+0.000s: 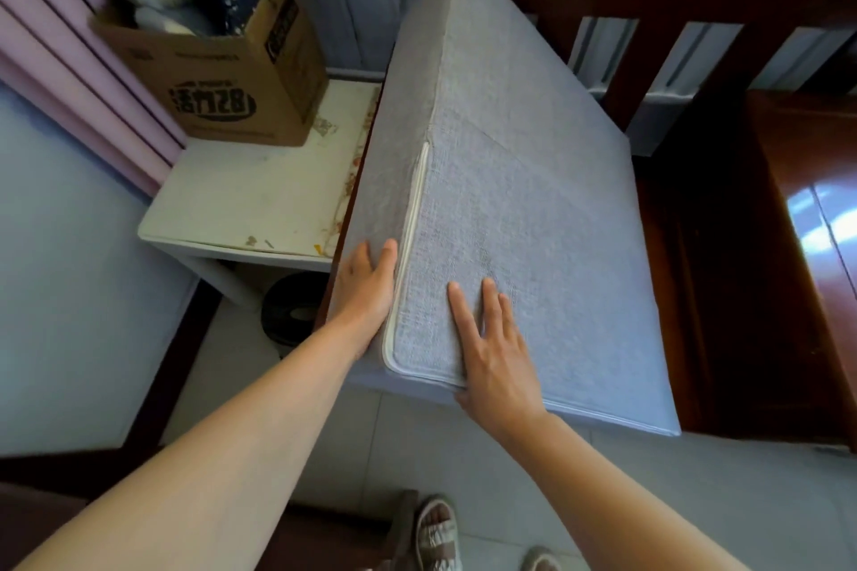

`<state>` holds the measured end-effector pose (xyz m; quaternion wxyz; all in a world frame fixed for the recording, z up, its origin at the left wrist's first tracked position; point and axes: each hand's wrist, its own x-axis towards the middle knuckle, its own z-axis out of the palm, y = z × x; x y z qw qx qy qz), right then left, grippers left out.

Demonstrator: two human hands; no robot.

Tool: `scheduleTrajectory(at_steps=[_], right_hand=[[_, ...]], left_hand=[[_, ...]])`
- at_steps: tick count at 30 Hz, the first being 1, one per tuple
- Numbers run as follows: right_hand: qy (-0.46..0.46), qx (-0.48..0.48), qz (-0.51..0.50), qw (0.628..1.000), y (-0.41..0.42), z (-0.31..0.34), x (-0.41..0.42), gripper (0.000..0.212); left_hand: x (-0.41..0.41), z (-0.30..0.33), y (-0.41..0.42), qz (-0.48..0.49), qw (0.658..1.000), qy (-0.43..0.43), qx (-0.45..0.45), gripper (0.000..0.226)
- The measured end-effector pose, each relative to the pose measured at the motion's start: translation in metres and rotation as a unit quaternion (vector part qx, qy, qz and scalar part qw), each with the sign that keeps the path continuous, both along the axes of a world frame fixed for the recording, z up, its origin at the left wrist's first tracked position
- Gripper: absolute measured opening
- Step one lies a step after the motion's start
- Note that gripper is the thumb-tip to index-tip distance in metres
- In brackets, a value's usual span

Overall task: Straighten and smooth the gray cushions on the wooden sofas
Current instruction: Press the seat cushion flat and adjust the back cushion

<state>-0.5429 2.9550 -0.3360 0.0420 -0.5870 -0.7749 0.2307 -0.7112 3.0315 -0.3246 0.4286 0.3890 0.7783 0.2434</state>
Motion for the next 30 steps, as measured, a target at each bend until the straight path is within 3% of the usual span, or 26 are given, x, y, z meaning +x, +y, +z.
scheduleTrajectory(at_steps=[3,6,9,12,14,18,21,30], right_hand=[[0.019,0.001,0.010,1.000,-0.003,0.000,0.006,0.122],[0.037,0.000,0.020,0.999,-0.007,-0.010,0.022,0.113],[0.029,-0.017,0.010,0.999,-0.013,-0.032,0.046,0.104],[0.018,-0.027,-0.026,0.999,-0.019,-0.063,0.077,0.095],[0.008,-0.028,-0.055,0.998,-0.022,-0.084,0.098,0.092],[-0.010,-0.050,-0.136,0.989,-0.033,-0.134,0.143,0.089],[-0.012,-0.015,-0.166,0.986,-0.036,-0.165,0.167,0.095],[-0.002,-0.013,-0.137,0.990,-0.009,-0.184,0.183,0.095]], left_hand=[[0.026,0.032,-0.024,-0.086,0.994,0.060,0.043,0.082],[0.047,0.046,-0.052,-0.199,0.935,0.283,0.077,0.075],[0.065,0.047,-0.074,-0.349,0.798,0.485,0.084,0.076],[0.084,0.028,-0.082,-0.524,0.629,0.575,-0.002,0.091],[0.102,0.013,-0.082,-0.565,0.578,0.588,-0.032,0.104],[0.146,-0.025,-0.073,-0.584,0.566,0.581,-0.023,0.091],[0.176,-0.055,-0.068,-0.593,0.549,0.589,-0.007,0.098],[0.187,-0.082,-0.058,-0.566,0.551,0.613,0.008,0.108]])
